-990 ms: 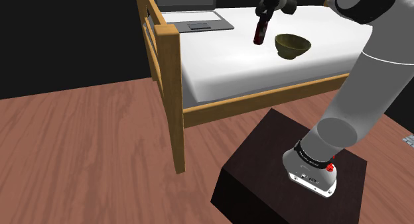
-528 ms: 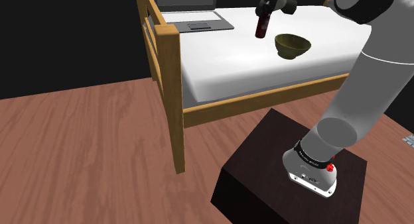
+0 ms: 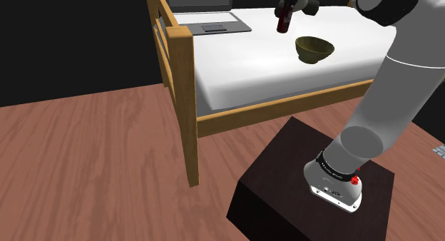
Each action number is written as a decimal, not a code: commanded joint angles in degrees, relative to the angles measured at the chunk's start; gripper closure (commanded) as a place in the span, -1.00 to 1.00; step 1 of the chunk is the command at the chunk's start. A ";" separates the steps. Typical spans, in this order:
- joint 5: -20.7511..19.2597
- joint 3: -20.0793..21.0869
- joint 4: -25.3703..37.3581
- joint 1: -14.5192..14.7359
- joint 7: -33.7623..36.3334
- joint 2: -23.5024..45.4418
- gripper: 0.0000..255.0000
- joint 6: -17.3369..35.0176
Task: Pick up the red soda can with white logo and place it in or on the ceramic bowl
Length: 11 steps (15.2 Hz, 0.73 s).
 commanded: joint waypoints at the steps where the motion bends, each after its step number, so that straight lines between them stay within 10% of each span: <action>1: 0.26 -0.06 2.41 -0.26 -0.16 0.54 1.00 -1.93; 11: 0.43 -1.00 8.30 -1.99 -2.36 0.22 1.00 -8.11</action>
